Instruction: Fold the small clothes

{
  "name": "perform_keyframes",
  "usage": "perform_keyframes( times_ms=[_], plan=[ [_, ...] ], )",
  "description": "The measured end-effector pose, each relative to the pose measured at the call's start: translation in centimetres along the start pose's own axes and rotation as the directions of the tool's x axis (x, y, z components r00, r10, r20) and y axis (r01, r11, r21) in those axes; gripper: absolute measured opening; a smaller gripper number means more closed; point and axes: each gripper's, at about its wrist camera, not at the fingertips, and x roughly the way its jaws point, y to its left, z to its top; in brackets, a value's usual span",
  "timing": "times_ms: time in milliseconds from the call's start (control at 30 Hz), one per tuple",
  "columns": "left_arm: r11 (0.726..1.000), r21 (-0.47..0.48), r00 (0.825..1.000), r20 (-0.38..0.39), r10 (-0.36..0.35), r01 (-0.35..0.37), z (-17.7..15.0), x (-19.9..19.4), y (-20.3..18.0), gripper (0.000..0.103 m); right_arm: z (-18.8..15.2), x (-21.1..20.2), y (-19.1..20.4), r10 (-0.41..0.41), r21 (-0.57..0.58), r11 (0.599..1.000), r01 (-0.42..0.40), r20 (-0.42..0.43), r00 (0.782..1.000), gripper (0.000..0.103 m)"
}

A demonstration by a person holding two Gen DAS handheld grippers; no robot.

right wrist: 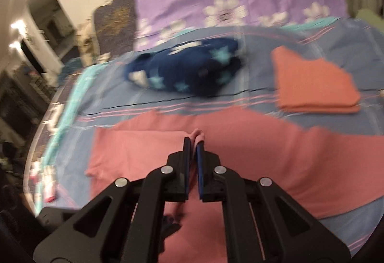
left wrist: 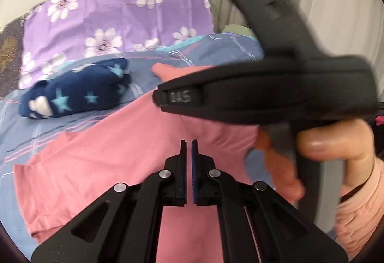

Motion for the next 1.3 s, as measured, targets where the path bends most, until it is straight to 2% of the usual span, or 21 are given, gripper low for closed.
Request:
perform_keyframes(
  times_ms=[33, 133, 267, 367, 467, 633, 667, 700, 733, 767, 800, 833, 867, 967, 1033, 1067, 1100, 1133, 1167, 1233, 1300],
  plan=[
    [1.000, -0.005, 1.000, -0.010, 0.004, -0.004, -0.1, 0.7, -0.3, 0.007, -0.2, 0.7, -1.0, -0.055, -0.008, 0.998, 0.054, -0.007, 0.998, 0.005],
    [1.000, -0.024, 0.998, -0.060, 0.018, -0.019, -1.3, 2.1, -0.1, 0.036, -1.8, 3.5, -3.7, -0.086, 0.024, 0.996, 0.089, -0.094, 0.992, 0.012],
    [0.990, -0.006, 0.988, -0.054, 0.144, -0.144, -4.4, 0.5, 2.7, 0.055, -4.6, 4.6, -6.1, -0.074, 0.074, 0.994, 0.083, -0.118, 0.990, 0.028],
    [0.954, -0.037, 0.954, -0.065, 0.294, -0.297, -7.7, -2.1, 7.2, 0.059, -6.1, 4.0, -6.5, -0.043, 0.081, 0.995, 0.054, -0.126, 0.991, 0.031],
    [0.894, -0.101, 0.899, -0.099, 0.427, -0.436, -11.1, -4.9, 12.2, 0.060, -7.3, 3.5, -6.5, -0.012, 0.081, 0.996, 0.023, -0.137, 0.990, 0.039],
    [0.796, -0.253, 0.835, -0.194, 0.515, -0.550, -14.9, -7.6, 18.8, 0.060, -7.9, 4.6, -5.6, -0.041, 0.057, 0.997, 0.051, -0.157, 0.987, 0.047],
    [0.776, -0.274, 0.822, -0.210, 0.529, -0.569, -15.1, -7.5, 20.2, 0.060, -7.9, 4.8, -5.2, -0.062, 0.049, 0.996, 0.070, -0.154, 0.986, 0.047],
    [0.765, -0.286, 0.816, -0.221, 0.533, -0.577, -15.3, -7.7, 21.0, 0.060, -7.9, 4.9, -5.1, -0.082, 0.044, 0.995, 0.089, -0.147, 0.986, 0.040],
    [0.758, -0.301, 0.816, -0.236, 0.528, -0.578, -15.4, -7.5, 21.8, 0.060, -7.8, 4.9, -4.9, -0.102, 0.038, 0.993, 0.108, -0.137, 0.985, 0.032],
    [0.759, -0.334, 0.829, -0.239, 0.505, -0.559, -15.6, -7.5, 22.3, 0.049, -7.7, 4.8, -4.6, -0.098, 0.042, 0.994, 0.104, -0.132, 0.986, 0.008],
    [0.748, -0.351, 0.826, -0.242, 0.509, -0.563, -15.8, -7.9, 22.6, 0.030, -7.7, 4.4, -4.5, -0.070, 0.063, 0.995, 0.078, -0.120, 0.990, 0.003],
    [0.727, -0.349, 0.807, -0.260, 0.531, -0.591, -15.9, -8.1, 22.8, 0.003, -7.7, 3.7, -4.3, -0.041, 0.080, 0.996, 0.049, -0.092, 0.995, 0.003],
    [0.714, -0.365, 0.802, -0.268, 0.534, -0.598, -15.9, -8.3, 23.4, 0.001, -7.7, 3.0, -4.1, -0.034, 0.079, 0.996, 0.040, -0.071, 0.997, 0.003],
    [0.716, -0.444, 0.841, -0.240, 0.484, -0.539, -16.3, -9.1, 24.5, 0.001, -7.7, 3.0, -3.6, -0.116, 0.029, 0.992, 0.120, -0.095, 0.989, 0.003],
    [0.755, -0.455, 0.880, -0.187, 0.437, -0.472, -16.6, -10.0, 23.9, 0.001, -8.2, 3.7, -4.1, -0.180, 0.025, 0.982, 0.185, -0.134, 0.975, 0.005],
    [0.789, -0.455, 0.909, -0.146, 0.391, -0.413, -16.5, -10.2, 23.4, 0.006, -8.4, 3.9, -4.4, -0.205, 0.035, 0.977, 0.211, -0.136, 0.969, 0.008],
    [0.814, -0.443, 0.926, -0.124, 0.358, -0.374, -16.4, -10.3, 23.0, 0.012, -8.5, 3.9, -4.7, -0.209, 0.055, 0.974, 0.218, -0.130, 0.969, 0.013],
    [0.839, -0.417, 0.936, -0.112, 0.334, -0.349, -16.1, -10.0, 22.3, 0.033, -8.6, 3.8, -4.9, -0.201, 0.068, 0.975, 0.211, -0.126, 0.971, 0.015],
    [0.848, -0.391, 0.933, -0.113, 0.340, -0.357, -16.0, -9.5, 21.7, 0.043, -8.6, 3.7, -4.9, -0.192, 0.081, 0.976, 0.202, -0.121, 0.974, 0.020],
    [0.859, -0.326, 0.919, -0.149, 0.366, -0.395, -15.5, -8.1, 21.1, 0.041, -8.7, 3.3, -4.5, -0.179, 0.087, 0.978, 0.188, -0.106, 0.978, 0.028],
    [0.864, -0.333, 0.926, -0.164, 0.341, -0.377, -15.2, -7.0, 21.5, 0.006, -8.8, 2.7, -3.6, -0.174, 0.056, 0.982, 0.179, -0.086, 0.981, 0.032]
  ],
)
